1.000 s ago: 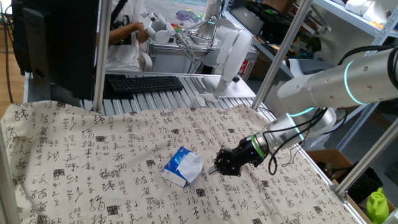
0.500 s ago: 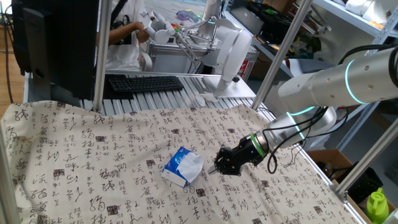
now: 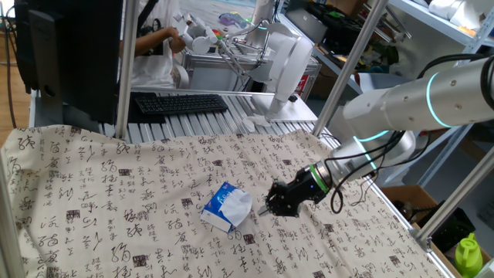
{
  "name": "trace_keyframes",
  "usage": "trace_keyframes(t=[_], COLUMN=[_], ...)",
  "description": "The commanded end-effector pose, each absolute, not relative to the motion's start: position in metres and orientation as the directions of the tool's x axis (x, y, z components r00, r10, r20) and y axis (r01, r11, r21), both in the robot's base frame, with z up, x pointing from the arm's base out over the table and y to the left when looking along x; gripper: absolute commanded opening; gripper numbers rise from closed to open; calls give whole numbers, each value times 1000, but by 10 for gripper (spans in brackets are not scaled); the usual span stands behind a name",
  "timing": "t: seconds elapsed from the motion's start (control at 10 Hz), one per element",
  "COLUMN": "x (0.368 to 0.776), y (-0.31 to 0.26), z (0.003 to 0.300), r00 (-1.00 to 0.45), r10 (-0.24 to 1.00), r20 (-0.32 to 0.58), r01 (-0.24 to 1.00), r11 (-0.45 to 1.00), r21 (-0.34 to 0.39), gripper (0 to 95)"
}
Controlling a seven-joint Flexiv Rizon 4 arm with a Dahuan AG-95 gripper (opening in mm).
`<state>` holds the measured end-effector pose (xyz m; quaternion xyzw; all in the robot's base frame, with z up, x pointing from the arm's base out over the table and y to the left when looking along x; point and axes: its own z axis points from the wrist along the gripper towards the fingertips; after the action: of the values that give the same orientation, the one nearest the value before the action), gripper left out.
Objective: Pull out a napkin
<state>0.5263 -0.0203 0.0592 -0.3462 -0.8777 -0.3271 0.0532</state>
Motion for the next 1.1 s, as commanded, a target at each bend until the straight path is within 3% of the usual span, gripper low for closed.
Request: trace_keyframes(t=[0.1, 0.2, 0.3, 0.4, 1.1], x=[526, 526, 526, 526, 528], y=[-21, -21, -21, -21, -21], z=[60, 60, 60, 60, 59], r00=[-752, -746, -740, -737, -740], r10=[573, 577, 581, 583, 578], r20=[326, 333, 339, 341, 344], r01=[646, 654, 661, 664, 661], r11=[543, 539, 533, 533, 526], r21=[536, 532, 528, 525, 536], gripper=[0, 190, 190, 380, 380])
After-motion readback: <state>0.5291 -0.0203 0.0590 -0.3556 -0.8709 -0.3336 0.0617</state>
